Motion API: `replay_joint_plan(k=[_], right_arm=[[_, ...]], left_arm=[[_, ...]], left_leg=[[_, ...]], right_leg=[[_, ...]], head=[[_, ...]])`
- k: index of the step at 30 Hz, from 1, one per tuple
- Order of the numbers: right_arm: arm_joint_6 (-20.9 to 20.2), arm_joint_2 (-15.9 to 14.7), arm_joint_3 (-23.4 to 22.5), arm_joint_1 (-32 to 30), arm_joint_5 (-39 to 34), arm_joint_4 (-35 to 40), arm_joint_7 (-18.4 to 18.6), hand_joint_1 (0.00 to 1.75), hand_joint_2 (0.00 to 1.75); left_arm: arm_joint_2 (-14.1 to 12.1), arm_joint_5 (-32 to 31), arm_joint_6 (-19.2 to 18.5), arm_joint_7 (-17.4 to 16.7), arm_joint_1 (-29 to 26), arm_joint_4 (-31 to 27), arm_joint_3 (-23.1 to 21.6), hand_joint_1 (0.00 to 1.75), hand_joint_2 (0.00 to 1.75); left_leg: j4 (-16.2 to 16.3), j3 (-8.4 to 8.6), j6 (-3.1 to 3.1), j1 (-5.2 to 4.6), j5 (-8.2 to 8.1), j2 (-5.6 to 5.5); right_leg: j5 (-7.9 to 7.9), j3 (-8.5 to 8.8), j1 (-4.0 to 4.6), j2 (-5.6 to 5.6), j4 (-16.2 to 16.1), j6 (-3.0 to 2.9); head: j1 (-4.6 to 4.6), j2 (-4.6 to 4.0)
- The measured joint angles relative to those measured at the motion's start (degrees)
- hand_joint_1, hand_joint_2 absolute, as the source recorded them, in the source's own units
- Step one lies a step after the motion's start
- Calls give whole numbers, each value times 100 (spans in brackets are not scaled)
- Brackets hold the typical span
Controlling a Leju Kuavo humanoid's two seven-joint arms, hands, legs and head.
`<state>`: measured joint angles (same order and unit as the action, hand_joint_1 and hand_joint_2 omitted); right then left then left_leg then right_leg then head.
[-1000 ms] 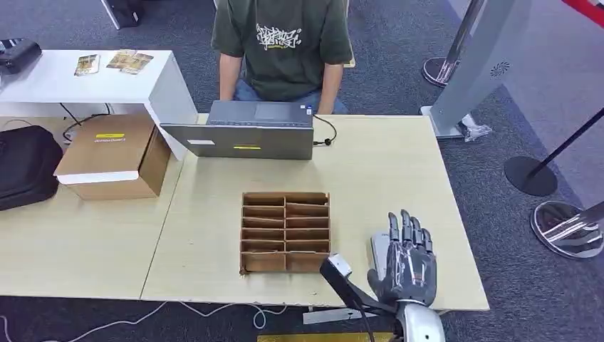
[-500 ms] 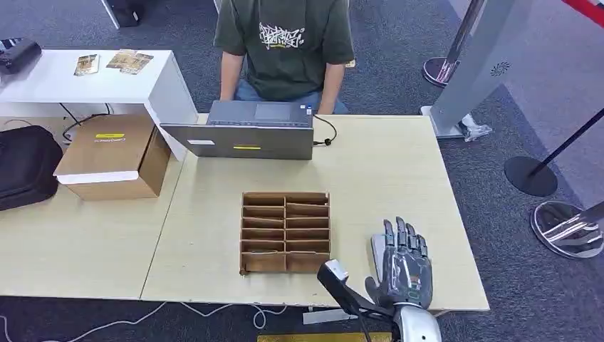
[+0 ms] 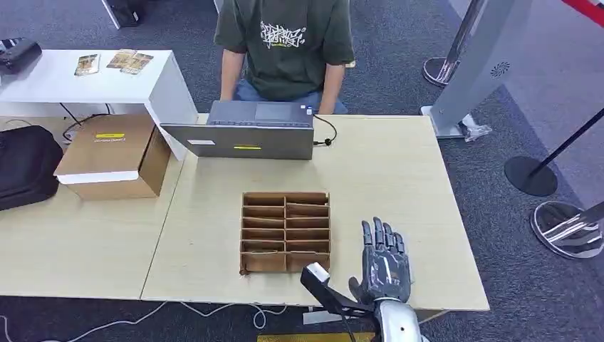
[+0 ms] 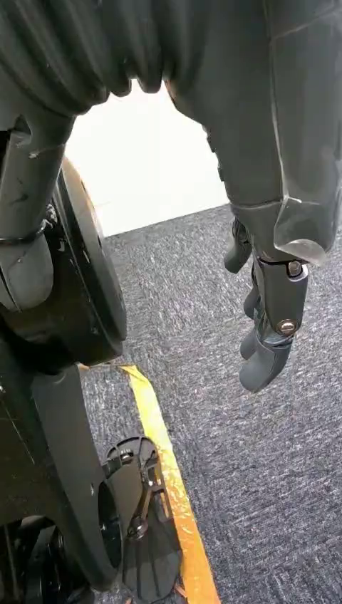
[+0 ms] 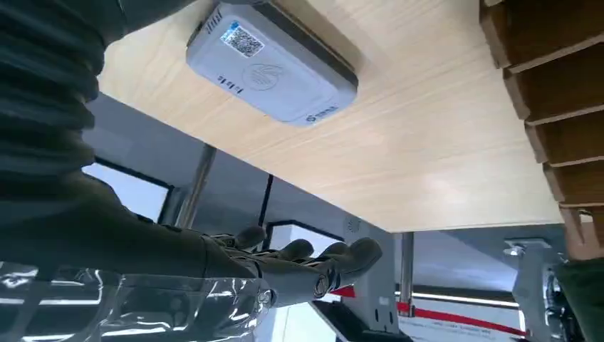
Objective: Pass the card to the sensor for recognition and then transmit it.
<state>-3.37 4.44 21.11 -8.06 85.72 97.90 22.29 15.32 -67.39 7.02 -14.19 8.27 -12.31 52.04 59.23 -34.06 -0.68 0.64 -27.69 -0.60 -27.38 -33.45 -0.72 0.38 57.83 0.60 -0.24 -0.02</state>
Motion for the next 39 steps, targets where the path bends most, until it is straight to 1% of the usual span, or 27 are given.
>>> replay_joint_plan(k=[8, 15, 20, 23, 29, 39], right_arm=[[57, 87, 59, 214, 4, -325, -26, 0, 175], [52, 236, 55, 376, 4, -638, -42, 0, 175], [122, 328, 63, 480, 15, -798, -131, 0, 175], [269, 369, 68, 540, 0, -854, -267, 0, 175], [332, 433, 105, 689, -160, -983, -483, 0, 175], [317, 444, 210, 823, -273, -1171, -472, 0, 175]], left_arm=[[-2, -61, -20, -46, 21, 0, 0, 0, 175], [-2, -151, -31, -87, 47, 0, 0, 0, 175], [7, -181, 0, -79, 48, 0, 0, 0, 175], [13, -234, 4, -70, 49, 0, 0, 0, 175], [17, -264, 4, -83, 55, 0, 0, 0, 175], [20, -240, 11, -116, 58, -2, 0, 0, 175]], left_leg=[[0, 0, 0, 0, 0, 0], [0, 1, 0, 0, 0, 0], [0, 1, 0, 0, 0, -1], [0, 0, 0, 0, 0, 0], [0, 1, 0, 0, 0, -1], [0, 0, 0, 0, 0, -1]], right_leg=[[0, 0, 0, 0, 0, 0], [0, 0, 0, 0, 0, 0], [0, 0, 0, 0, 1, 0], [0, 0, 0, 0, 1, 0], [0, 0, 0, 0, 1, 0], [0, 0, 0, -1, 1, 0]], head=[[0, 2], [0, 2], [0, 0], [0, 0], [0, 2], [0, 2]])
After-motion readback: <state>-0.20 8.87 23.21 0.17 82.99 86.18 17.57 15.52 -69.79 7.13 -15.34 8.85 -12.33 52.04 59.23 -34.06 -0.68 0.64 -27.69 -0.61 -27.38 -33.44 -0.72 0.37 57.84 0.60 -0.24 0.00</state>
